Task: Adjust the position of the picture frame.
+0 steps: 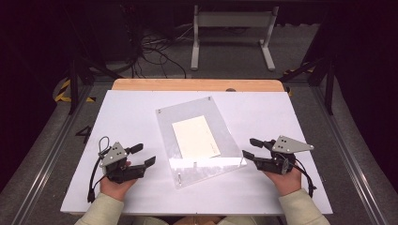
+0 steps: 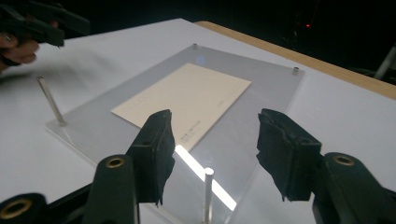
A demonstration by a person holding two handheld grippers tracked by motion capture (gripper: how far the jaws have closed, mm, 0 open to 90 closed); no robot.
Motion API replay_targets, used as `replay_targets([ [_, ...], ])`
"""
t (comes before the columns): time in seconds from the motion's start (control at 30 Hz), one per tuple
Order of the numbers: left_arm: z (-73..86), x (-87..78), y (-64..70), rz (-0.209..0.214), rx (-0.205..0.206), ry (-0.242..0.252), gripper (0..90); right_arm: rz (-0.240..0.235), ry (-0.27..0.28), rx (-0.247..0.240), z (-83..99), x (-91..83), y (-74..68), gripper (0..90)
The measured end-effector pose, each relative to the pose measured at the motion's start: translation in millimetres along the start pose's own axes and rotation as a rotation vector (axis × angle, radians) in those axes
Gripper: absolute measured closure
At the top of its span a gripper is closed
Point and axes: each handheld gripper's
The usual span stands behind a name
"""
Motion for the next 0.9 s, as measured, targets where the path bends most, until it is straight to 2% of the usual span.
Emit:
replay_targets([
  [0.07, -2.1, 1.2, 3.7, 0.035, 0.01, 0.004, 30.7, -0.005, 0.004, -0.008, -0.5, 0.4, -3.4, 44.0],
  [0.1, -4.2, 2.8, 6.6, 0.061, 0.033, 0.007, 31.2, -0.005, 0.002, -0.014, -0.5, 0.9, -4.9, 43.8],
  [0.2, -9.4, 7.6, 15.9, 0.109, 0.061, 0.011, 31.7, 0.003, -0.012, -0.024, 0.6, 3.4, -6.4, 43.5],
  [0.23, -9.4, 7.6, 15.9, 0.109, 0.061, 0.011, 31.7, 0.003, -0.012, -0.024, 0.6, 3.4, -6.4, 43.5],
  [0.3, -12.2, 11.1, 21.3, 0.146, 0.07, 0.011, 31.9, 0.01, -0.017, -0.02, 1.2, 4.7, -5.6, 43.0],
  [0.47, -17.8, 20.7, 32.7, 0.205, 0.074, 0.009, 32.7, 0.024, -0.018, -0.015, 1.9, 4.9, -5.3, 42.7],
  [0.63, -19.9, 33.7, 43.1, 0.237, 0.082, -0.023, 35.9, 0.039, -0.022, -0.011, 2.5, 4.8, -5.0, 42.7],
  [0.73, -20.1, 39.1, 48.0, 0.276, 0.083, -0.036, 40.4, 0.039, -0.029, -0.007, 3.6, 5.7, -4.6, 42.7],
  [0.9, -19.2, 45.0, 55.7, 0.347, 0.117, -0.065, 47.7, 0.037, -0.038, -0.005, 5.3, 6.4, -4.2, 42.5],
])
Point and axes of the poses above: each handheld gripper's, and its own axes: x roughly forward along the jaws, z roughly out of its underside, y roughly to its right, and after that the axes turned 12 degrees about x, right-handed
